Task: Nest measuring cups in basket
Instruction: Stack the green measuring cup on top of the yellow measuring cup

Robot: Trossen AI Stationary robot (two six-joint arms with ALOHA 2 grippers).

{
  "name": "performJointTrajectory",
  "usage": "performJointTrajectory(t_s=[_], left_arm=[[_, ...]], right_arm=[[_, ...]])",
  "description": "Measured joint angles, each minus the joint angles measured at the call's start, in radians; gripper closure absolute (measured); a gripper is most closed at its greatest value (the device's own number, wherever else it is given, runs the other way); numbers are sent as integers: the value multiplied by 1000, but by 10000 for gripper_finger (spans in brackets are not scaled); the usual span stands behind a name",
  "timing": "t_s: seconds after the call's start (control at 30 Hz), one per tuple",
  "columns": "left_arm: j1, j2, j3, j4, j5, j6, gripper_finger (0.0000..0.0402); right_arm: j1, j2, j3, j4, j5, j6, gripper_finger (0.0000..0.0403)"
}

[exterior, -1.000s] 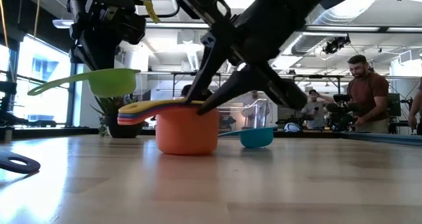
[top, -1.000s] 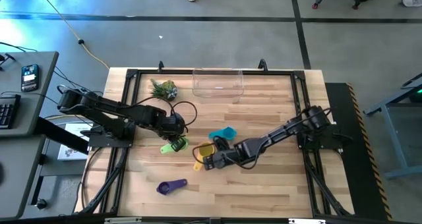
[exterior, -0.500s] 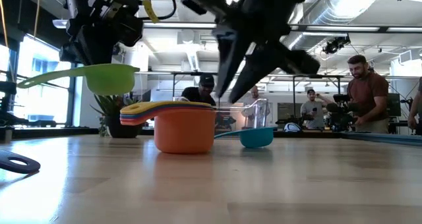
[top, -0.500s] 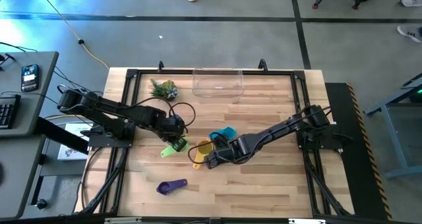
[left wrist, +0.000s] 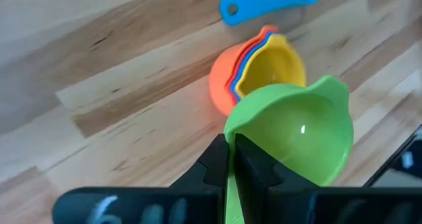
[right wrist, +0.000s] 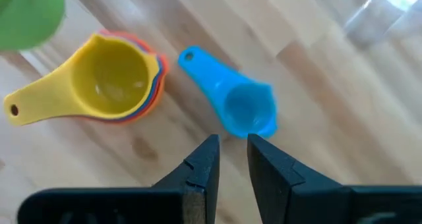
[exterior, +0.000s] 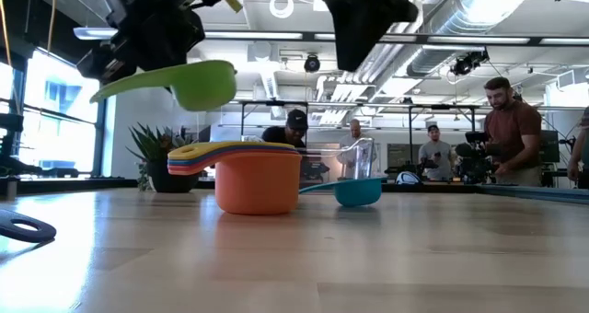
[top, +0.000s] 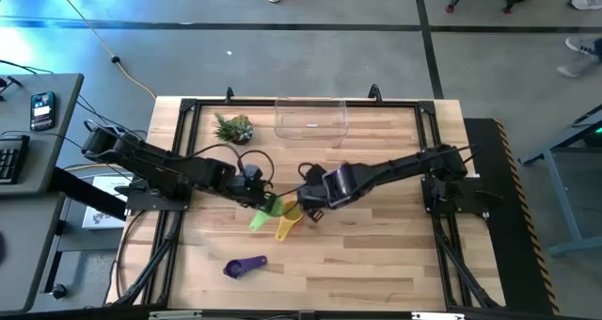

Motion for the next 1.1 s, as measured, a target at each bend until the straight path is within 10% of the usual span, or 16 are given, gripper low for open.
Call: performJointTrajectory(t_s=[1.1], left_arm=[[-36, 167, -2, 229, -87, -263, 394]], right_arm=[[-110, 0, 32, 11, 22, -325, 332]])
